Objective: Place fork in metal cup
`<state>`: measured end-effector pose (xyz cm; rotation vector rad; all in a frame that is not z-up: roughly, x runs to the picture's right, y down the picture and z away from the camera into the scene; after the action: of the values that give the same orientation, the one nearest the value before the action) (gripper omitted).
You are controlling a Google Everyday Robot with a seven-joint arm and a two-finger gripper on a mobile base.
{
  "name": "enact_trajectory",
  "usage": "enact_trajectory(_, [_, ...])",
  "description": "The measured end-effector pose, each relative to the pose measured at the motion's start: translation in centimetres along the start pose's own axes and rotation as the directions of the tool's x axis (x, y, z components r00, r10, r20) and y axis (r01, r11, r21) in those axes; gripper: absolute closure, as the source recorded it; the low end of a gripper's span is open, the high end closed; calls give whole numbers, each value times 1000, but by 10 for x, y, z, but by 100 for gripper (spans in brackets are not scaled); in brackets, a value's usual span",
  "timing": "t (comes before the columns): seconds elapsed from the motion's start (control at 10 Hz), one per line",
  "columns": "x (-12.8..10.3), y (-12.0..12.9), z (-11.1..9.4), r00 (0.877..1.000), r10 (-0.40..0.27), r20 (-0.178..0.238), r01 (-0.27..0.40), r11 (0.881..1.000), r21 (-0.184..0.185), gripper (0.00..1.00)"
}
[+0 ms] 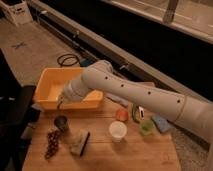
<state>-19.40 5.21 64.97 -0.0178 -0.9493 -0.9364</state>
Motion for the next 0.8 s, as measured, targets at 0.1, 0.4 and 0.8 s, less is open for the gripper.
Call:
enact_trajectory(0.1, [3, 5, 3, 1000, 3, -7, -3, 1000, -13, 100])
enact_trajectory(0.4, [10, 20, 9, 1000, 30, -5, -30, 1000, 3, 100])
enact_trajectory(0.8, [14, 39, 32, 996, 71, 57, -73, 996, 42, 100])
